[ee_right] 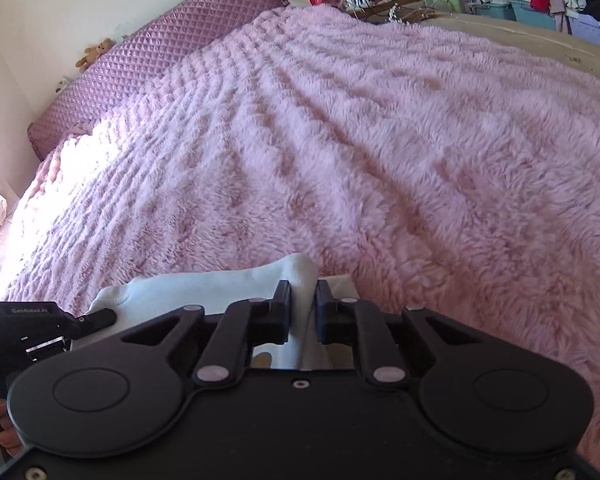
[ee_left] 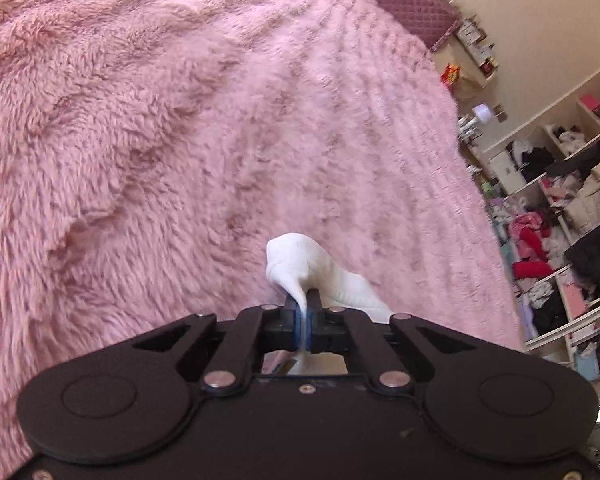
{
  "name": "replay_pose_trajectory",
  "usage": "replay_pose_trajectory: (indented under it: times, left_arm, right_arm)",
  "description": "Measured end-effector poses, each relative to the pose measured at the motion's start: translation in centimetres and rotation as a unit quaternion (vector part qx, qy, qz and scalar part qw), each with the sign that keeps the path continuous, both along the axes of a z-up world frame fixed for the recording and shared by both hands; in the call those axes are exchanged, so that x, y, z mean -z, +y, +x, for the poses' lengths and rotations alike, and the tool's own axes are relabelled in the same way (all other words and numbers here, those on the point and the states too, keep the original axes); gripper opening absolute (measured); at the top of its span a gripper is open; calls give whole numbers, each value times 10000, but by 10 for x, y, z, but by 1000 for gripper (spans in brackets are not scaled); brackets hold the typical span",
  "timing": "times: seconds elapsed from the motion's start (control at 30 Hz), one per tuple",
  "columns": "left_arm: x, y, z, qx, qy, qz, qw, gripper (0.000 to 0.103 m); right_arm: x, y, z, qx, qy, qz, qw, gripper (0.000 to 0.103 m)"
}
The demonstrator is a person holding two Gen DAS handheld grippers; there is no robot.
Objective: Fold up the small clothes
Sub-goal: 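Grasp the sweatshirt edge with the left gripper while the right gripper pinches it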
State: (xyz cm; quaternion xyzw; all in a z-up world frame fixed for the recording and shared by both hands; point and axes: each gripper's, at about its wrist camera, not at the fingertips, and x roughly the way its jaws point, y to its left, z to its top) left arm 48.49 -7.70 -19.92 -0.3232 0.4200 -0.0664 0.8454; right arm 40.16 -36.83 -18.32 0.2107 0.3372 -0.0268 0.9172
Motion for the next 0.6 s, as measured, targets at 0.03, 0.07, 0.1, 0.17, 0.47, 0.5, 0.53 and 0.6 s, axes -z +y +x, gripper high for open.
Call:
replay_pose_trajectory:
  times: [0.03, 0.07, 0.1, 0.17, 0.47, 0.5, 0.53, 0.6]
  left_arm:
    - [5, -3, 5, 54, 172, 193, 9997, 13]
    - [5, -5, 6, 124, 174, 287, 9994, 14]
    - [1, -5, 6, 188, 115, 314, 9993, 14]
    - [-10, -2, 5, 301, 7, 306, 9991, 24]
    - [-46, 53, -125, 1006, -403, -237, 9938, 42]
    - [-42, 59, -148, 1039, -317, -261, 9937, 43]
    - [-39, 62, -164, 1074, -236, -270, 9936, 43]
    - [-24, 64, -211, 1159, 20, -219, 9930, 43]
  right_arm:
    - [6, 0, 3, -36, 102, -32, 9999, 10]
    - [11, 0, 4, -78, 179, -69, 9998, 13]
    - [11, 0, 3, -99, 159, -75, 9998, 13]
    - [3, -3, -4, -95, 83, -73, 9999, 22]
    - [-46, 4, -138, -553, -462, 25, 9974, 27]
    - [-46, 8, -154, -617, -448, -25, 9971, 27]
    - [-45, 14, -168, -701, -435, -86, 9966, 27]
    - [-41, 28, -191, -928, -363, -313, 9945, 27]
